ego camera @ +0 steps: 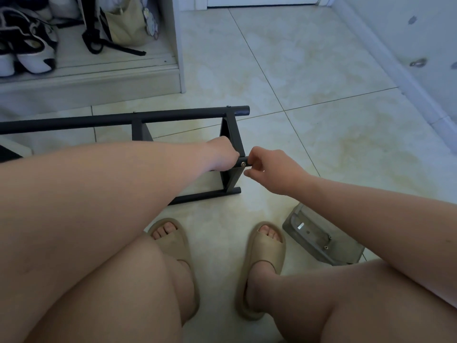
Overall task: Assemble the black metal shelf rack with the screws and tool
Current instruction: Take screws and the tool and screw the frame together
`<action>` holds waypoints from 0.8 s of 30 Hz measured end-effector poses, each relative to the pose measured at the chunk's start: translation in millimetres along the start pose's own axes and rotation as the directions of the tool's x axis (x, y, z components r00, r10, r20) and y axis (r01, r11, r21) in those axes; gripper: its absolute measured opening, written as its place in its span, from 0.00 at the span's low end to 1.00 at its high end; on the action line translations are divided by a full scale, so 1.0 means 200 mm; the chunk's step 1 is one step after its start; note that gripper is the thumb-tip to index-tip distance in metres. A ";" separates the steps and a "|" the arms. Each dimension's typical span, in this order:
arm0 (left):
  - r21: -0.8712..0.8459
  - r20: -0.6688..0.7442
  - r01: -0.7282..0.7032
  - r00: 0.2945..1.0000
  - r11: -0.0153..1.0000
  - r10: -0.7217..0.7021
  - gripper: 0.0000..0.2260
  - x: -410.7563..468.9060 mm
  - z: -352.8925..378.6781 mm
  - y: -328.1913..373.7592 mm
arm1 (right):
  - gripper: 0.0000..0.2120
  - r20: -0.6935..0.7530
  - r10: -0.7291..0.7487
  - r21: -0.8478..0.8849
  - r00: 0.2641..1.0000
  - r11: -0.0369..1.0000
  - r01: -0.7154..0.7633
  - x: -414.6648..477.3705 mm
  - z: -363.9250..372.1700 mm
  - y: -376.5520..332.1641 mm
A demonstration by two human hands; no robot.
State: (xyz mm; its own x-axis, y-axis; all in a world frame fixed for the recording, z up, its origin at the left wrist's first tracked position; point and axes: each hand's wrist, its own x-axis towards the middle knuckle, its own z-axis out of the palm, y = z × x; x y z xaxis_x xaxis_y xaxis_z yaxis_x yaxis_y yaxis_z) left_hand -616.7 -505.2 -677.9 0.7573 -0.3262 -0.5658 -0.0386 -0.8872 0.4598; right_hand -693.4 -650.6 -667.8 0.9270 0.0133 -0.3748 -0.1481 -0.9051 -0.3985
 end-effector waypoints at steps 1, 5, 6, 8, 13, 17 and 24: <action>0.016 -0.037 0.005 0.999 1.000 -0.004 0.16 -0.02 0.01 0.01 | 0.10 0.005 -0.018 -0.005 1.000 1.000 0.018 -0.03 -0.02 0.03; 0.283 -0.213 -0.029 0.973 0.959 0.092 0.20 -0.11 0.03 0.10 | 0.19 -0.014 -0.006 -0.130 1.000 0.992 0.005 -0.15 -0.11 0.21; 0.354 -0.225 -0.076 0.960 0.932 0.164 0.21 -0.12 0.04 0.13 | 0.22 -0.015 0.008 -0.148 1.000 0.989 -0.010 -0.19 -0.13 0.27; 0.439 -0.216 -0.168 0.934 0.882 0.285 0.22 -0.15 0.07 0.19 | 0.27 -0.023 0.032 -0.212 0.999 0.977 -0.036 -0.27 -0.15 0.39; 0.553 -0.022 -0.439 0.842 0.708 0.539 0.24 -0.16 0.29 0.37 | 0.34 0.013 0.204 -0.384 0.979 0.905 -0.184 -0.49 -0.10 0.75; 0.553 0.163 -0.584 0.776 0.594 0.610 0.23 -0.10 0.50 0.52 | 0.35 0.092 0.341 -0.405 0.936 0.871 -0.277 -0.59 -0.01 1.03; 0.175 0.408 -0.335 0.881 0.926 0.241 0.27 0.11 0.90 0.58 | 0.29 0.284 0.416 -0.336 0.864 0.887 -0.317 -0.46 0.25 1.36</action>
State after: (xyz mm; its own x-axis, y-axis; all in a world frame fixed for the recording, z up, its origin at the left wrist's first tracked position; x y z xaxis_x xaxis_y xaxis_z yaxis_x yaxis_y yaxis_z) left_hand -720.9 -674.0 -760.2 0.3919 -0.6343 -0.6664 -0.4036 -0.7695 0.4950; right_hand -836.4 -877.3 -784.4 0.6412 -0.2446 -0.7274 -0.3098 -0.9497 0.0463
